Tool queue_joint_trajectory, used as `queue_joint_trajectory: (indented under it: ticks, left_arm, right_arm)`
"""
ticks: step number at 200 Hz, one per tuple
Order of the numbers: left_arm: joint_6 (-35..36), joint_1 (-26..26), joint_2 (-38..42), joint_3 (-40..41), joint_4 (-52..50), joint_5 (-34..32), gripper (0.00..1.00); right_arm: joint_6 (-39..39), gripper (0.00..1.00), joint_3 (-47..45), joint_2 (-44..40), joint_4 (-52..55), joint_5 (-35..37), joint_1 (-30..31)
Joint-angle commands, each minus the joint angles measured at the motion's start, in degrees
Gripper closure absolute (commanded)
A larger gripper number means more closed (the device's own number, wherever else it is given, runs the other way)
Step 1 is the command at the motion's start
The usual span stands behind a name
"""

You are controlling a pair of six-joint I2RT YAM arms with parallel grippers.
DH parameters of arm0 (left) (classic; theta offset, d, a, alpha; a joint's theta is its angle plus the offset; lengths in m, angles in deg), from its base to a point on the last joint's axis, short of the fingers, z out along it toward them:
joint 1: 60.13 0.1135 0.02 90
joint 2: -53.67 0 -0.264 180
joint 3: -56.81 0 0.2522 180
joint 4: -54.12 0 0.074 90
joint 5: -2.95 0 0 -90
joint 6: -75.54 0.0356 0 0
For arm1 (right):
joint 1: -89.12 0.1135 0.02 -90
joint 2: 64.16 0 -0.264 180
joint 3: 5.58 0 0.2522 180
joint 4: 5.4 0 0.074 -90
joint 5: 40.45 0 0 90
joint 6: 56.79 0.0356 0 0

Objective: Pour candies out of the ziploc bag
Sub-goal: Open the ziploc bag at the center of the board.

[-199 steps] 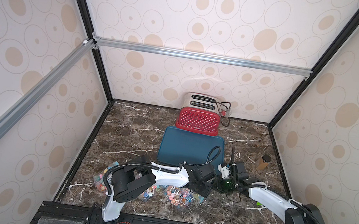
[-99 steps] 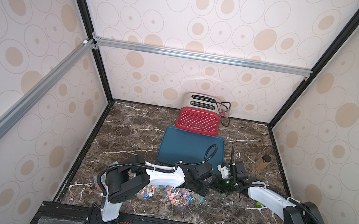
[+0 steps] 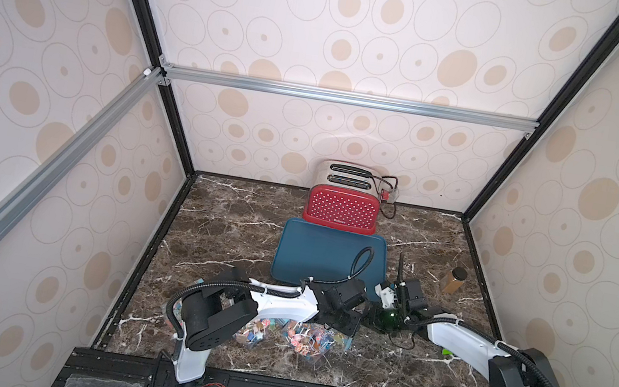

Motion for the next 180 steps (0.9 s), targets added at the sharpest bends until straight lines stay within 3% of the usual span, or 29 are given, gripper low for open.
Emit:
queue_joint_trajectory:
  ticks: [1,62,132,180]
  left_arm:
    - [-0.3,0.3,-1.3,-0.9,-0.1,0.1,0.67]
    - [-0.2,0.2,-1.7,-1.0,-1.3,-1.6,0.7]
    - [-0.5,0.3,-2.2,-0.9,-0.9,-1.4,0.85]
    - [-0.5,0.2,-2.6,-1.0,-0.6,-1.0,0.87]
  right_arm:
    - [0.0,1.0,-0.8,-0.4,-0.2,-0.8,0.5]
    - [0.0,1.0,-0.9,-1.2,0.4,-0.7,0.5]
    - [0.1,1.0,-1.5,-1.5,0.2,-0.6,0.5]
    - [0.2,1.0,-1.5,-1.8,0.3,-0.6,0.5]
